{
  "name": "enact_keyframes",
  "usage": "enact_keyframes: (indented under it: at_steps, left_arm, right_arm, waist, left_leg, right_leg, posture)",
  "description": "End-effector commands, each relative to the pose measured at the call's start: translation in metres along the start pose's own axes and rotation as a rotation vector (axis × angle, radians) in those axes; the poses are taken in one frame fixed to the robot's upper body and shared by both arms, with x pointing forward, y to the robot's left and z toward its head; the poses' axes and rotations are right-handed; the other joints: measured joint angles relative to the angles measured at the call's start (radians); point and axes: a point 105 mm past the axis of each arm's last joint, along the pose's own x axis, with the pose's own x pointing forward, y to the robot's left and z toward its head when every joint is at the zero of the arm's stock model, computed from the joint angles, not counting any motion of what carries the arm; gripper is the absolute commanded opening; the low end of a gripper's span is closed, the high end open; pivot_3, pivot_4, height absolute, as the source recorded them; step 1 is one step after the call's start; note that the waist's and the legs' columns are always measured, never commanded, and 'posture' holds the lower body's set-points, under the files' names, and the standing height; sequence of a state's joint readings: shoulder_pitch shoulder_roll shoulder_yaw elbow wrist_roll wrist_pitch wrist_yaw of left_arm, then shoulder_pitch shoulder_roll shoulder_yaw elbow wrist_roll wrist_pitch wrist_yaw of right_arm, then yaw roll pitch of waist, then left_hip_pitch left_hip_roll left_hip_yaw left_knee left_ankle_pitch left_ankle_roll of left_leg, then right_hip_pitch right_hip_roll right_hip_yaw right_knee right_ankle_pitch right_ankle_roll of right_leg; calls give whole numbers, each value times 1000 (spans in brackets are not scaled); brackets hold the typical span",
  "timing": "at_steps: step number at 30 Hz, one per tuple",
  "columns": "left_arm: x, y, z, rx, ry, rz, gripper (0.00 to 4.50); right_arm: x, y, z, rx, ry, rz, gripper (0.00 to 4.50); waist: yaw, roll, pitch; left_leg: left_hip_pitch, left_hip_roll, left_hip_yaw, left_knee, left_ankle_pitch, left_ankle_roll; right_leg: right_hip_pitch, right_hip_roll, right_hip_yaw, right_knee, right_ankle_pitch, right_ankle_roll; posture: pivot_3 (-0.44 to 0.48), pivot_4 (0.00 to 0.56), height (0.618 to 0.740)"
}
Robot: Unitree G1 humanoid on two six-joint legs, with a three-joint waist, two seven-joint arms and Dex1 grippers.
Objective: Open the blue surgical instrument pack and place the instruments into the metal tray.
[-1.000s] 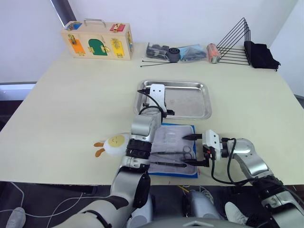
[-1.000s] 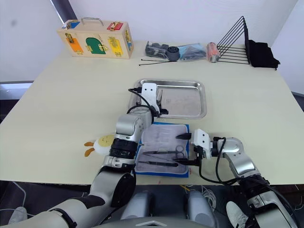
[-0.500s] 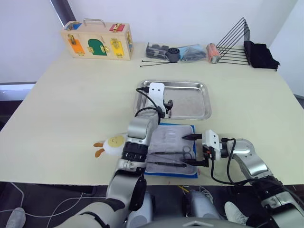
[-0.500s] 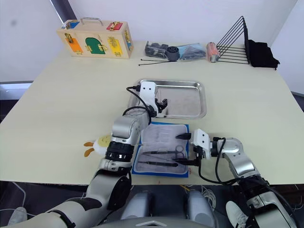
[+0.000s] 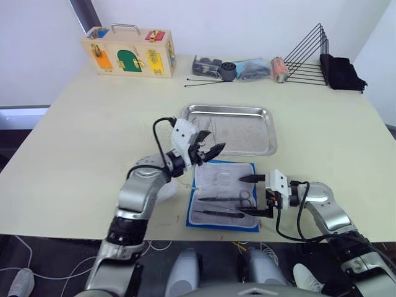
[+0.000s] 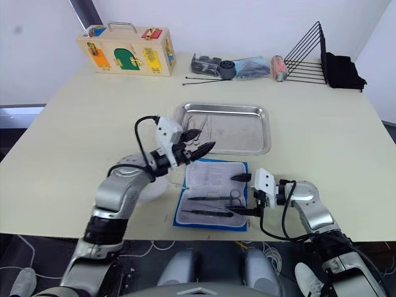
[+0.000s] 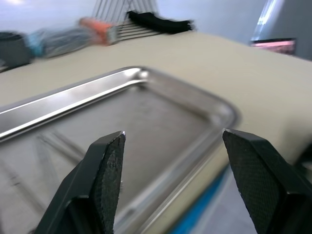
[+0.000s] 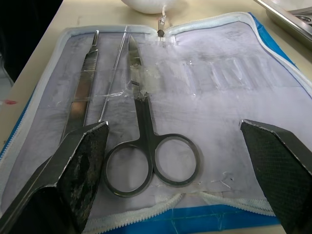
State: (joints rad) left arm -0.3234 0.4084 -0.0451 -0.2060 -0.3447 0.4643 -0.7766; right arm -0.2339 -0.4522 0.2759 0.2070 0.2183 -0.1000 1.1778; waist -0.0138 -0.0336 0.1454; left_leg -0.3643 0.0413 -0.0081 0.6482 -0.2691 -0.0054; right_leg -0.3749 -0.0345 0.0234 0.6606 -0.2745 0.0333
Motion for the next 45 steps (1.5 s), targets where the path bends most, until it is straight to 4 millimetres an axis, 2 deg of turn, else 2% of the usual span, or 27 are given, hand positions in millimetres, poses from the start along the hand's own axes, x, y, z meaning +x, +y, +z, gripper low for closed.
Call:
enact_keyframes:
  at_steps: [1,7,11,15,17,18,20,26,33,37,42,45]
  left_arm:
    - [-30,-18,15,63,-55,-182,3334]
    - [-77,-32,13,109,18,-421,3334]
    - [-105,-28,12,168,76,-527,3334]
    - [-122,-22,14,207,105,-585,3334]
    - [-124,-20,18,217,107,-596,3334]
    - [-124,-19,19,218,107,-599,3865]
    - [-123,-19,20,214,100,-606,4417]
    - [-113,-26,21,220,62,-609,4417]
    - [-113,-29,22,224,47,-628,4417]
    - [-114,-31,22,238,43,-655,4417]
    - [-113,-34,23,227,22,-666,4417]
    - [-110,-42,20,213,10,-690,4417]
  right_arm:
    - [-5,21,-42,151,123,32,4500]
    - [-4,20,-38,153,90,17,4500]
    - [-5,20,-37,151,88,15,4500]
    - [-6,21,-37,151,86,15,4500]
    - [-6,21,-36,151,80,14,4500]
    - [-6,21,-35,150,76,13,4500]
    - [-6,21,-33,147,66,8,4500]
    - [-11,17,-21,130,26,-14,4500]
    - [-24,6,5,36,-62,-96,4500]
    - [-31,7,13,5,-85,-92,4500]
    - [-39,8,34,-47,-153,-71,4500]
    - [-47,10,47,-63,-179,-65,4500]
  waist:
    - [0,1,1]
    - [3,2,2]
    - [2,2,3]
    - [4,6,5]
    - [4,6,5]
    - [4,6,7]
    - [5,4,7]
    - [5,5,10]
    - [8,9,13]
    - [8,11,15]
    - [5,14,21]
    - [0,16,25]
  left_leg:
    - [0,0,0,0,0,0]
    - [-1,1,0,0,0,0]
    - [-1,1,-1,-1,0,0]
    - [-2,1,-1,-1,0,0]
    - [-2,2,-1,-1,0,1]
    - [-2,2,-1,-1,0,1]
    - [-3,2,-1,-1,0,1]
    - [-6,2,-1,-1,0,1]
    - [-19,1,-1,0,0,1]
    - [-20,0,1,1,0,1]
    - [-23,0,1,2,0,1]
    - [-23,0,1,3,0,1]
  right_leg:
    - [0,0,0,0,0,0]
    - [0,-1,-1,0,-3,-4]
    - [-1,0,-2,-2,-3,-4]
    - [-2,0,-2,-2,-3,-4]
    - [-2,0,-2,-2,-3,-4]
    - [-2,0,-2,-2,-3,-4]
    - [-3,0,-2,-2,-3,-4]
    - [-3,1,-4,-3,-1,-1]
    - [-14,1,-8,-3,-1,0]
    - [-16,0,-7,-3,0,0]
    - [-19,1,-6,0,0,0]
    - [-20,1,-6,2,0,0]
  posture:
    - [0,150,740]
    - [0,150,740]
    - [0,150,740]
    - [0,150,740]
    - [0,150,740]
    - [0,150,740]
    - [0,150,740]
    - [0,150,740]
    - [0,150,740]
    - [0,150,740]
    - [0,150,740]
    - [0,150,740]
